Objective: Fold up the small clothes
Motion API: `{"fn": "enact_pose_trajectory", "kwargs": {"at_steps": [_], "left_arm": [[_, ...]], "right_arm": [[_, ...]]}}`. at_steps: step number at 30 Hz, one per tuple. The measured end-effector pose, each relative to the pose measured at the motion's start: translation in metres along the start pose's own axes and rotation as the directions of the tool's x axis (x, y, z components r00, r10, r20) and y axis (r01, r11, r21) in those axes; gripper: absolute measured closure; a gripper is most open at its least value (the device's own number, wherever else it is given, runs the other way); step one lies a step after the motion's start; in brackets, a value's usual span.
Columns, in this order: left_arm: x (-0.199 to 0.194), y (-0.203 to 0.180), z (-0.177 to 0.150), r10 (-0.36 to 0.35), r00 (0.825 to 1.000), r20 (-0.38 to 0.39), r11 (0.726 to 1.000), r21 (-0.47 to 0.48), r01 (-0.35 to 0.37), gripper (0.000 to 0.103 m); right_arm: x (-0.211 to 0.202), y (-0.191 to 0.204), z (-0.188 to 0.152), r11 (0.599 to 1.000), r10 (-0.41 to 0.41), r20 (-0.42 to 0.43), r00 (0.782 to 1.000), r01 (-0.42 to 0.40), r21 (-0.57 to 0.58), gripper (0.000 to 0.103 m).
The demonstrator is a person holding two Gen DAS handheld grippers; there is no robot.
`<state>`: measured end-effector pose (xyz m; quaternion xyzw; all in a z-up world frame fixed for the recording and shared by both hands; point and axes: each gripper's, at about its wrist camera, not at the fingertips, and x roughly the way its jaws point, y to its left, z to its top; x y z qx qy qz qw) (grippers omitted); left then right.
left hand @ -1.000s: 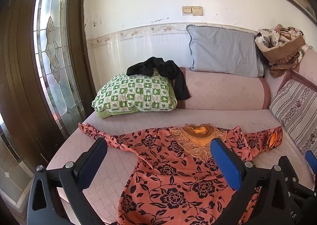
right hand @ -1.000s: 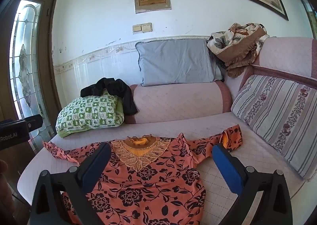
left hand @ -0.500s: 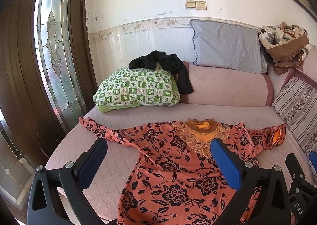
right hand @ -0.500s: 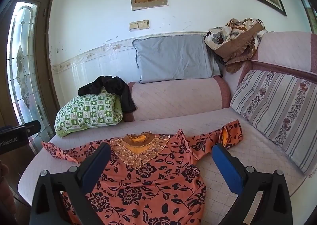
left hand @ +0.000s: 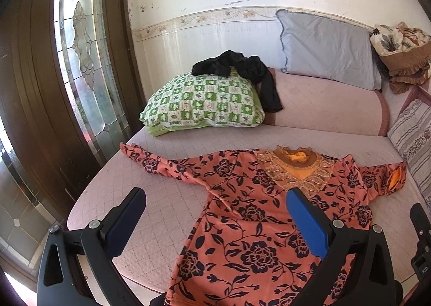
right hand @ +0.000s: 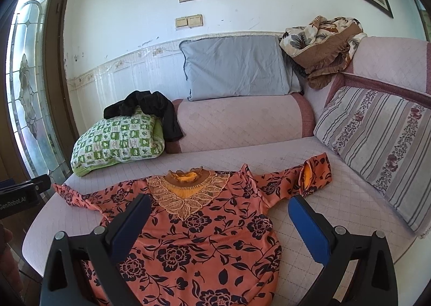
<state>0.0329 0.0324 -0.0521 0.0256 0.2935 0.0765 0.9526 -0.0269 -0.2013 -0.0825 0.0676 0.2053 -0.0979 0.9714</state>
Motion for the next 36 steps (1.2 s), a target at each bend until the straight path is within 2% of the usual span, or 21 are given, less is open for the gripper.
{"fn": "enact_pose_trajectory", "kwargs": {"at_steps": [8,13,26,36], "left_arm": [[0.007,0.032,-0.001,0.060,0.998,-0.004,0.997,-0.054,-0.060,0.000],[0.008,0.040,-0.002,0.071,0.997,-0.006,0.995,-0.071,-0.071,0.000],[-0.007,0.036,0.000,0.055,0.998,0.009,0.996,-0.064,-0.054,0.000],[-0.033,0.025,0.008,0.051,0.997,0.058,0.998,-0.037,-0.049,0.000]], "right_arm": [[0.004,0.015,-0.003,1.000,0.013,-0.012,1.000,-0.014,-0.028,0.000],[0.003,0.024,-0.004,0.998,0.025,-0.015,1.000,-0.025,-0.049,0.000],[-0.010,0.021,0.002,0.998,0.031,0.012,0.999,-0.031,-0.045,0.000],[-0.031,0.010,0.012,0.999,0.027,0.062,0.998,-0.025,-0.026,0.000]]}}
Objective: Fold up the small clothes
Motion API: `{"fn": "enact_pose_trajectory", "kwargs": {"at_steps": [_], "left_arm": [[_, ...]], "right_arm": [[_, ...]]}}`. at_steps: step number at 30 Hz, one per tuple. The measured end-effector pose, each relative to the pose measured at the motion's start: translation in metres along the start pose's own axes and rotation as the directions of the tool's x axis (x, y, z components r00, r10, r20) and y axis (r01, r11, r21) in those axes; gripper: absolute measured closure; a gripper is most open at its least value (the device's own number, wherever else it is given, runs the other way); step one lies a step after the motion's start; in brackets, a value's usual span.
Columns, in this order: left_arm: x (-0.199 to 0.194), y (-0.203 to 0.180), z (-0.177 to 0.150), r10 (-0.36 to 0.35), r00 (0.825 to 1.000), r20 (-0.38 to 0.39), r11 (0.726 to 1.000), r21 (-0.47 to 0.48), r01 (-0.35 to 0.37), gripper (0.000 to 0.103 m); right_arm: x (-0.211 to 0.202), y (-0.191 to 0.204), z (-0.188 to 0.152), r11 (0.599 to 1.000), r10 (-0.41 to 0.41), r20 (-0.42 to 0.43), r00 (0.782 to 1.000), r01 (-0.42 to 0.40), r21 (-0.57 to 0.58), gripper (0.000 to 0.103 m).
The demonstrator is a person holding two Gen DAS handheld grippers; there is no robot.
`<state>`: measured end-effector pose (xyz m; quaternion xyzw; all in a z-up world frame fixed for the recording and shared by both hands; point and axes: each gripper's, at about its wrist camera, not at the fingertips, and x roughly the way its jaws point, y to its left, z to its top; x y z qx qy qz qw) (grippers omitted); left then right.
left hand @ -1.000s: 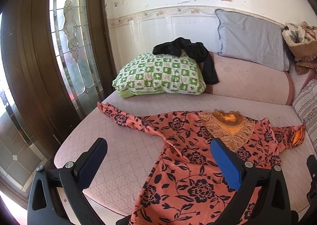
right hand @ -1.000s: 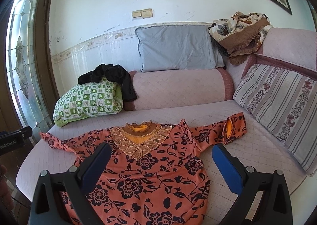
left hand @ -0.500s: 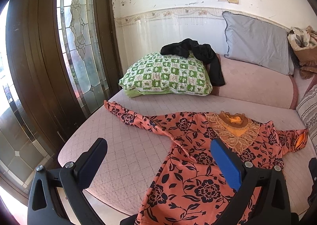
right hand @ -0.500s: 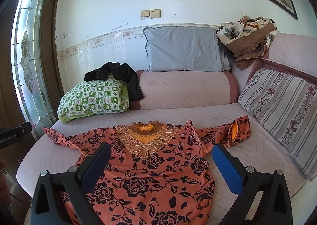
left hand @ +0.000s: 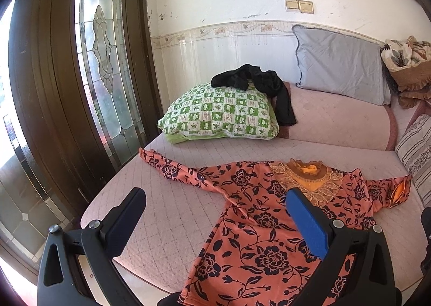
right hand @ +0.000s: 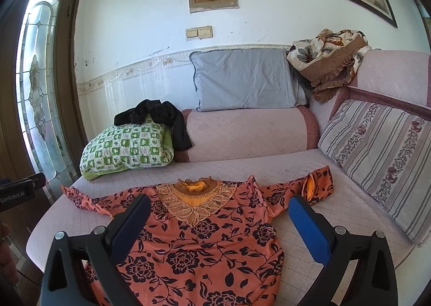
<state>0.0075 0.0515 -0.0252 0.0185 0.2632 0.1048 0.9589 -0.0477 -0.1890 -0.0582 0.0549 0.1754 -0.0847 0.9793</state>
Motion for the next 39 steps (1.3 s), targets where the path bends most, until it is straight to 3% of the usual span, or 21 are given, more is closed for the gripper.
{"fn": "enact_pose_trajectory", "kwargs": {"at_steps": [7,12,15,19,22,24,27,29,31,33,35,36,38,39], "left_arm": [[-0.005,-0.016,0.014,-0.019,0.999,0.026,0.999,0.035,0.018,0.000],[0.024,-0.034,0.015,-0.084,0.996,-0.009,0.996,0.044,0.084,0.000],[0.075,-0.055,0.008,-0.130,0.987,-0.095,0.989,0.062,0.137,0.000],[0.164,-0.088,-0.015,-0.181,0.947,-0.264,0.976,0.072,0.207,0.000],[0.214,-0.105,-0.033,-0.176,0.936,-0.305,0.975,0.077,0.209,0.000],[0.238,-0.112,-0.043,-0.189,0.936,-0.298,0.974,0.067,0.218,0.000],[0.257,-0.118,-0.058,-0.185,0.957,-0.225,0.970,0.112,0.214,0.000],[0.270,-0.121,-0.062,-0.175,0.950,-0.257,0.964,0.154,0.219,0.000],[0.275,-0.120,-0.057,-0.221,0.941,-0.258,0.952,0.150,0.265,0.000],[0.275,-0.117,-0.053,-0.219,0.950,-0.221,0.955,0.154,0.255,0.000],[0.279,-0.116,-0.051,-0.237,0.948,-0.212,0.950,0.151,0.272,0.000],[0.282,-0.116,-0.051,-0.244,0.945,-0.217,0.949,0.148,0.279,0.000],[0.291,-0.115,-0.051,-0.247,0.940,-0.236,0.949,0.137,0.284,0.000],[0.296,-0.114,-0.051,-0.244,0.937,-0.249,0.951,0.126,0.281,0.000]], "right_arm": [[-0.004,-0.013,0.007,1.000,-0.018,0.019,1.000,0.017,0.023,0.000],[0.017,-0.039,0.004,0.996,-0.072,-0.023,0.997,0.073,0.045,0.000],[0.042,-0.071,-0.008,0.988,-0.130,-0.096,0.987,0.137,0.075,0.000],[0.084,-0.122,-0.022,0.969,-0.191,-0.211,0.958,0.219,0.117,0.000],[0.125,-0.163,-0.031,0.951,-0.198,-0.303,0.932,0.257,0.171,0.000],[0.153,-0.189,-0.034,0.934,-0.183,-0.349,0.919,0.274,0.231,0.000],[0.193,-0.219,-0.038,0.899,-0.119,-0.384,0.916,0.263,0.349,0.000],[0.223,-0.236,-0.041,0.864,-0.094,-0.409,0.908,0.279,0.419,0.001],[0.248,-0.248,-0.041,0.837,-0.136,-0.407,0.903,0.324,0.440,0.001],[0.273,-0.254,-0.039,0.819,-0.174,-0.410,0.895,0.363,0.445,0.001],[0.302,-0.260,-0.038,0.808,-0.209,-0.438,0.874,0.407,0.426,0.001],[0.315,-0.262,-0.038,0.802,-0.235,-0.455,0.859,0.436,0.408,0.005],[0.341,-0.269,-0.043,0.778,-0.264,-0.501,0.824,0.489,0.394,0.039],[0.349,-0.273,-0.047,0.766,-0.257,-0.528,0.810,0.503,0.399,0.086]]}}
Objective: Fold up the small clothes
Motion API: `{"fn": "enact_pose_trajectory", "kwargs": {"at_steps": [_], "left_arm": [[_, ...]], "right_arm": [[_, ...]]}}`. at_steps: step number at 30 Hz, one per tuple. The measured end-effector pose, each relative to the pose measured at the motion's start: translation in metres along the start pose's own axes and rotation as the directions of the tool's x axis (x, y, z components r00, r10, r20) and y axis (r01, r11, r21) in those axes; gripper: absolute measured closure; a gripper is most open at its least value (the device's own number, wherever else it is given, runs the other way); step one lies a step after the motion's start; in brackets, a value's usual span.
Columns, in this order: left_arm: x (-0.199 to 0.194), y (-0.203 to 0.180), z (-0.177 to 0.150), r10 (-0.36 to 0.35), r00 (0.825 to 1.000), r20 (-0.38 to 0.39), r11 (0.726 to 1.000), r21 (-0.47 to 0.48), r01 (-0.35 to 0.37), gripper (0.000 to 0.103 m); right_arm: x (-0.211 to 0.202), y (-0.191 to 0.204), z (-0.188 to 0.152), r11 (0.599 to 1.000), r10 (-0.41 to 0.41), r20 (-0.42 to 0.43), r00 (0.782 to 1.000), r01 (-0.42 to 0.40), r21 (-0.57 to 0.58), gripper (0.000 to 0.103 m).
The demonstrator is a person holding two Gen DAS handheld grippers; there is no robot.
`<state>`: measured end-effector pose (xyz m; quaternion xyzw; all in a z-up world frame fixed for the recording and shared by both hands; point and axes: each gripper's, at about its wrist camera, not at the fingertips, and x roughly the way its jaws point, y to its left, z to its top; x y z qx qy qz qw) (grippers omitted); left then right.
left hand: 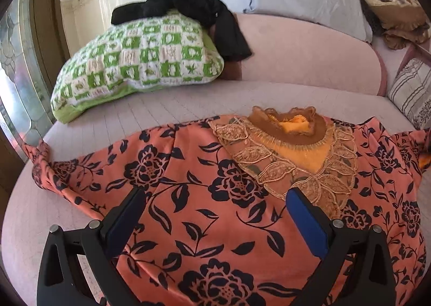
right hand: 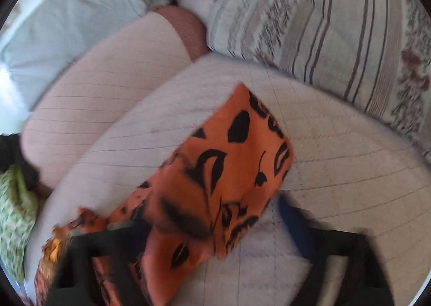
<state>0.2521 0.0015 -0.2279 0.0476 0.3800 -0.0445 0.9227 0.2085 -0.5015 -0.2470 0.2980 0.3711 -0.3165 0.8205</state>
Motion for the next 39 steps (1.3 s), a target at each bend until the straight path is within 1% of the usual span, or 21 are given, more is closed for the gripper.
{"fn": "enact_pose_trajectory", "kwargs": {"at_steps": [1,2,5,7,9,12,14,15,16,18,21,22,24,26,28,29,30,33,35,36,39], "left_arm": [[0.003,0.003,0.001,0.003,1.000,-0.005,1.000,-0.011,-0.003,0.000],[0.005,0.005,0.001,0.006,1.000,-0.008,1.000,-0.025,-0.006,0.000],[0.005,0.017,0.005,0.006,1.000,-0.007,0.997,-0.079,-0.006,0.000],[0.001,0.028,0.007,0.001,1.000,-0.001,0.993,-0.118,-0.001,0.000],[-0.004,0.038,0.009,0.009,1.000,0.004,0.988,-0.151,-0.008,0.000],[-0.012,0.060,0.012,0.038,0.999,0.021,0.976,-0.217,-0.032,0.000],[-0.016,0.078,0.013,0.059,0.998,0.028,0.963,-0.265,-0.050,0.000],[-0.018,0.084,0.013,0.067,0.997,0.026,0.958,-0.282,-0.057,0.000],[-0.019,0.094,0.012,0.077,0.997,0.025,0.949,-0.309,-0.066,0.000],[-0.022,0.115,0.011,0.096,0.995,0.026,0.923,-0.376,-0.079,0.000],[-0.026,0.141,0.009,0.122,0.992,0.028,0.892,-0.440,-0.097,0.000],[-0.027,0.152,0.008,0.142,0.990,0.026,0.878,-0.466,-0.113,0.000],[-0.029,0.170,0.006,0.161,0.987,0.022,0.850,-0.511,-0.127,0.000],[-0.028,0.183,0.003,0.159,0.987,0.018,0.827,-0.549,-0.123,0.000],[-0.026,0.195,0.000,0.140,0.990,0.009,0.802,-0.587,-0.108,0.000],[-0.024,0.197,0.000,0.128,0.992,0.006,0.796,-0.598,-0.099,0.000],[-0.022,0.198,-0.001,0.110,0.994,0.000,0.791,-0.606,-0.087,0.000],[-0.017,0.189,0.001,0.069,0.998,-0.006,0.810,-0.583,-0.060,0.000],[-0.015,0.176,0.004,0.046,0.999,-0.010,0.843,-0.536,-0.044,0.000],[-0.012,0.169,0.006,0.027,1.000,-0.012,0.861,-0.507,-0.029,0.000],[-0.002,0.155,0.007,-0.056,0.998,-0.041,0.885,-0.464,0.031,0.000]], "right_arm": [[0.012,-0.003,0.002,0.999,-0.029,-0.054,0.998,0.031,0.027,0.094],[0.015,-0.008,0.002,0.997,-0.031,-0.068,0.997,0.036,0.071,0.095],[-0.010,-0.013,0.000,0.991,0.032,-0.010,0.999,-0.030,0.131,0.097],[-0.035,-0.005,-0.001,0.988,0.114,0.027,0.993,-0.116,0.100,0.097],[-0.061,0.008,-0.004,0.967,0.245,0.033,0.969,-0.246,0.072,0.097],[-0.105,0.045,-0.014,0.901,0.434,0.019,0.901,-0.434,0.006,0.097],[-0.135,0.084,-0.029,0.834,0.549,-0.025,0.835,-0.550,-0.045,0.097],[-0.144,0.098,-0.035,0.813,0.578,-0.045,0.815,-0.579,-0.062,0.097],[-0.156,0.124,-0.048,0.773,0.624,-0.084,0.777,-0.629,-0.085,0.097],[-0.167,0.167,-0.073,0.713,0.675,-0.162,0.720,-0.693,-0.109,0.097],[-0.171,0.230,-0.116,0.638,0.713,-0.274,0.645,-0.759,-0.126,0.097],[-0.170,0.250,-0.132,0.625,0.709,-0.316,0.630,-0.769,-0.130,0.095],[-0.157,0.282,-0.173,0.618,0.681,-0.416,0.602,-0.778,-0.114,0.093],[-0.137,0.305,-0.200,0.636,0.624,-0.521,0.582,-0.766,-0.095,0.093],[-0.118,0.316,-0.226,0.650,0.582,-0.599,0.550,-0.758,-0.064,0.092],[-0.115,0.314,-0.236,0.647,0.584,-0.605,0.541,-0.761,-0.056,0.090],[-0.112,0.311,-0.235,0.639,0.593,-0.604,0.532,-0.768,-0.050,0.082],[-0.112,0.293,-0.221,0.593,0.649,-0.572,0.502,-0.804,-0.033,0.010],[-0.115,0.276,-0.207,0.569,0.721,-0.474,0.505,-0.822,-0.009,0.009],[-0.118,0.265,-0.198,0.569,0.733,-0.444,0.515,-0.822,-0.016,0.009],[-0.116,0.240,-0.177,0.592,0.723,-0.414,0.553,-0.805,-0.041,0.010]]}}
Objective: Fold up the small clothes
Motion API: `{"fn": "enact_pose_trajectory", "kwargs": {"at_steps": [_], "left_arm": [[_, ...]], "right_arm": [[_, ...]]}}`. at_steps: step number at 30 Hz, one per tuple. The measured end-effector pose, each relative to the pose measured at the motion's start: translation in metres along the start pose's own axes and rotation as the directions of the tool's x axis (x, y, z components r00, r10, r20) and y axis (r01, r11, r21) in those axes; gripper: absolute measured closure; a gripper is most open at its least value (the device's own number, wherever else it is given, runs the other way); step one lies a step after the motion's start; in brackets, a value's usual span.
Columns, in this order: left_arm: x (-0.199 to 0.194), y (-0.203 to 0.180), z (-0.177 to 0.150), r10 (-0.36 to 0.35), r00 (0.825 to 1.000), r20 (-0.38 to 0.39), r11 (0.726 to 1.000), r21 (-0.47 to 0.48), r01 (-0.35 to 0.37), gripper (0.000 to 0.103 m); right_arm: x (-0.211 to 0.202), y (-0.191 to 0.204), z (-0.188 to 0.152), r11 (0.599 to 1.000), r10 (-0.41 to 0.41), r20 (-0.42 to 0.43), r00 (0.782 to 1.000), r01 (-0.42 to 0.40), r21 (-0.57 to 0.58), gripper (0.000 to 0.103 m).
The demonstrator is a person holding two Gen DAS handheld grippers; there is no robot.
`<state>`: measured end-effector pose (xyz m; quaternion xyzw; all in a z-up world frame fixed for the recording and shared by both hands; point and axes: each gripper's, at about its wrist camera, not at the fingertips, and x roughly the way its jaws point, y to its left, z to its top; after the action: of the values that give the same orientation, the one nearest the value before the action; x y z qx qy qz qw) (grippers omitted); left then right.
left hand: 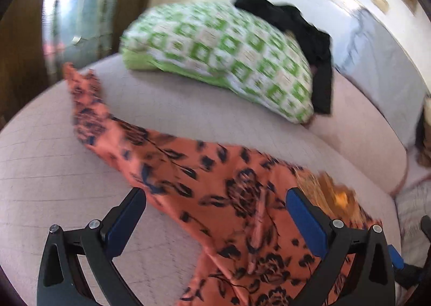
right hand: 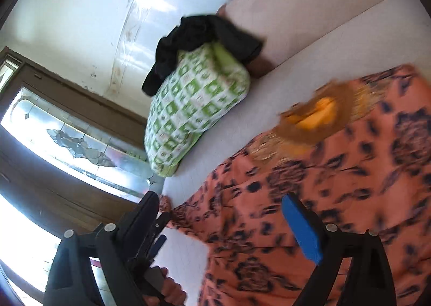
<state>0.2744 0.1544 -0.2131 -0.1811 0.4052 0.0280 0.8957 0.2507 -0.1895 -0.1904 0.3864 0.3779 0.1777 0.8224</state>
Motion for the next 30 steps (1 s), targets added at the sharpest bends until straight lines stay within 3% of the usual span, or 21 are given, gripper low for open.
{"fn": "enact_pose_trajectory", "kwargs": {"at_steps": [2,3,4,5,6,7,9,11,13,14,16,17,19,20,21,22,23,26,28,30], "left_arm": [[0.010,-0.004,-0.004,-0.041,0.998,-0.040,0.999,0.007,0.042,0.002],[0.014,-0.007,-0.005,-0.054,0.997,-0.054,0.998,0.011,0.054,0.009],[0.020,-0.010,-0.008,-0.065,0.995,-0.079,0.998,0.015,0.067,0.022],[0.027,-0.012,-0.010,-0.077,0.991,-0.106,0.997,0.016,0.079,0.030],[0.036,-0.014,-0.012,-0.092,0.986,-0.140,0.995,0.011,0.094,0.043],[0.047,-0.016,-0.016,-0.107,0.978,-0.181,0.994,-0.001,0.109,0.053],[0.059,-0.020,-0.022,-0.103,0.970,-0.218,0.994,-0.003,0.105,0.055],[0.064,-0.031,-0.027,-0.063,0.975,-0.212,0.996,0.049,0.074,0.055],[0.066,-0.045,-0.032,-0.030,0.978,-0.205,0.992,0.114,0.054,0.041],[0.067,-0.051,-0.035,-0.022,0.979,-0.202,0.988,0.146,0.052,0.040],[0.068,-0.062,-0.040,-0.025,0.979,-0.200,0.978,0.199,0.066,0.042],[0.069,-0.066,-0.042,-0.029,0.979,-0.203,0.972,0.224,0.076,0.047],[0.071,-0.069,-0.046,0.017,0.982,-0.187,0.961,0.273,0.035,0.073],[0.070,-0.069,-0.046,0.028,0.985,-0.171,0.957,0.290,0.023,0.079],[0.070,-0.068,-0.046,-0.001,0.984,-0.180,0.958,0.281,0.053,0.092],[0.071,-0.067,-0.045,-0.021,0.981,-0.192,0.962,0.263,0.072,0.096],[0.071,-0.064,-0.043,-0.044,0.979,-0.198,0.966,0.241,0.092,0.096],[0.070,-0.060,-0.039,-0.082,0.978,-0.194,0.971,0.206,0.122,0.097],[0.065,-0.052,-0.035,-0.103,0.977,-0.185,0.975,0.175,0.136,0.097],[0.058,-0.049,-0.030,-0.133,0.978,-0.162,0.976,0.153,0.158,0.097]], "right_arm": [[-0.016,-0.017,0.002,0.998,-0.062,0.016,0.998,0.062,-0.001,0.012],[-0.024,-0.027,0.001,0.996,-0.091,0.022,0.996,0.091,-0.005,0.020],[-0.034,-0.035,0.000,0.993,-0.116,0.028,0.993,0.116,-0.010,0.036],[-0.042,-0.046,-0.002,0.985,-0.168,0.040,0.985,0.169,-0.023,0.044],[-0.051,-0.052,0.001,0.978,-0.207,0.050,0.977,0.209,-0.029,0.062],[-0.059,-0.062,0.002,0.965,-0.257,0.079,0.963,0.260,-0.026,0.071],[-0.074,-0.082,0.008,0.953,-0.303,0.113,0.946,0.302,0.030,0.071],[-0.086,-0.094,0.020,0.950,-0.311,0.158,0.937,0.303,0.075,0.071],[-0.100,-0.093,0.031,0.938,-0.346,0.234,0.909,0.341,0.063,0.071],[-0.103,-0.095,0.036,0.930,-0.365,0.255,0.896,0.361,0.061,0.071],[-0.100,-0.103,0.043,0.922,-0.386,0.243,0.890,0.379,0.079,0.071],[-0.095,-0.109,0.046,0.914,-0.405,0.223,0.886,0.395,0.089,0.071],[-0.086,-0.123,0.049,0.888,-0.459,0.191,0.868,0.446,0.109,0.071],[-0.080,-0.130,0.051,0.873,-0.487,0.168,0.857,0.471,0.126,0.071],[-0.072,-0.141,0.052,0.855,-0.515,0.118,0.849,0.497,0.150,0.071],[-0.061,-0.157,0.052,0.832,-0.538,0.024,0.843,0.526,0.174,0.069],[-0.053,-0.169,0.050,0.830,-0.531,-0.032,0.847,0.527,0.185,0.069],[-0.061,-0.161,0.054,0.838,-0.528,0.006,0.849,0.520,0.168,0.068],[-0.069,-0.153,0.054,0.875,-0.466,0.052,0.883,0.452,0.174,0.068],[-0.071,-0.143,0.054,0.897,-0.431,0.076,0.899,0.417,0.145,0.068]]}}
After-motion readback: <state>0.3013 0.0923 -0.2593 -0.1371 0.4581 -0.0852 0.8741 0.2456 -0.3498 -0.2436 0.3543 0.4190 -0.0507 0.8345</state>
